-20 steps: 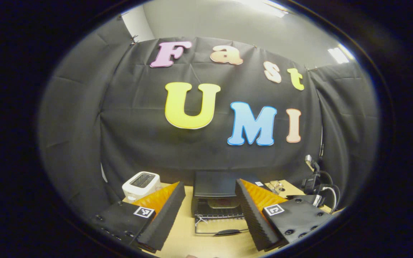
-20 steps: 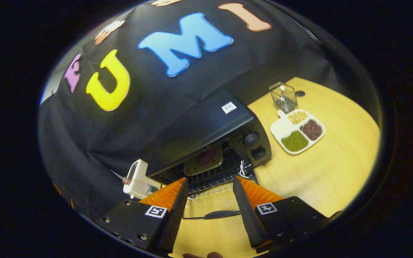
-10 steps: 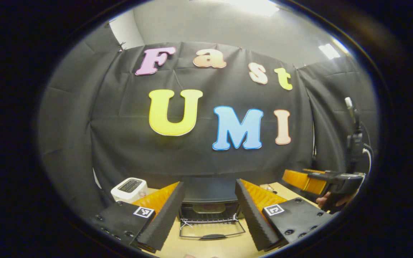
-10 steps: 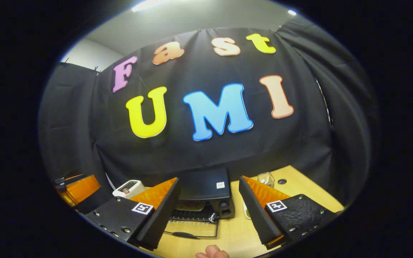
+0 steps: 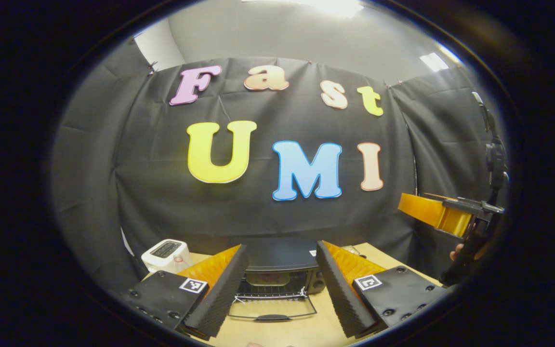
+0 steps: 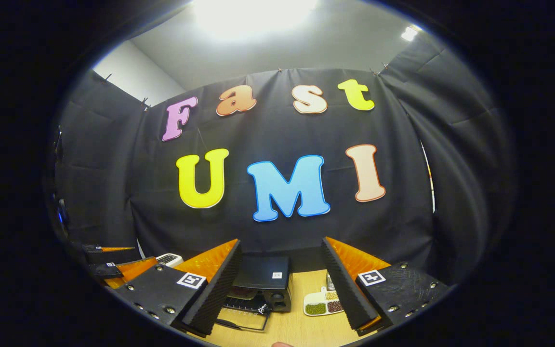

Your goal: Open the electric oven with the left hand, put the food in, and close the electric oven.

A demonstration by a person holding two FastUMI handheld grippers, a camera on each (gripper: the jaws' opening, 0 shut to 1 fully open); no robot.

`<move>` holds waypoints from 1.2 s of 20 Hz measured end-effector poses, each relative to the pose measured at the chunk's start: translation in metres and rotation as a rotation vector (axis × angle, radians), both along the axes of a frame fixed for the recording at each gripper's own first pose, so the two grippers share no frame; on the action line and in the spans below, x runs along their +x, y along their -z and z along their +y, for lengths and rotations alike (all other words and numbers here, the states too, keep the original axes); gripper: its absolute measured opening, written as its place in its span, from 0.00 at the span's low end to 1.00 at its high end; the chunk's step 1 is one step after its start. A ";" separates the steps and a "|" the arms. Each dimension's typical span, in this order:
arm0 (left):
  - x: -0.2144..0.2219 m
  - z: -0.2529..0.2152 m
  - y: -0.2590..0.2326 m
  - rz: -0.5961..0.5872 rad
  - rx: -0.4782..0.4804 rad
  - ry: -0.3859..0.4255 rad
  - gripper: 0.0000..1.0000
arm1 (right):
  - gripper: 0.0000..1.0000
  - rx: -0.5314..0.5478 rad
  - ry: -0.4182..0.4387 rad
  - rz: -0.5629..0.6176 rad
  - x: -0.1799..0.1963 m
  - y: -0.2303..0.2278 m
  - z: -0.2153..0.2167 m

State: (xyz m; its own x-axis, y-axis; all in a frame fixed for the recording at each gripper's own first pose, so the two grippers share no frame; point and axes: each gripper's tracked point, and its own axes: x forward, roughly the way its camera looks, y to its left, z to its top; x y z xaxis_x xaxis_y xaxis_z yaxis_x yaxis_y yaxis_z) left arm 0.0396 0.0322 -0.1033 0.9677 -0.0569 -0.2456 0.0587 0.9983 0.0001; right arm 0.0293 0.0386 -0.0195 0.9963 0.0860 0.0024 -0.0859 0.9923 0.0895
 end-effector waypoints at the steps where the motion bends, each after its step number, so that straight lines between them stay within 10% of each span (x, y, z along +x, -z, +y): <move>1: 0.002 -0.003 0.008 0.024 0.000 0.003 1.00 | 0.99 0.004 0.008 0.012 0.004 0.005 -0.010; 24: -0.034 -0.014 0.322 0.994 0.039 -0.009 1.00 | 0.99 0.038 0.104 0.163 0.024 0.073 -0.125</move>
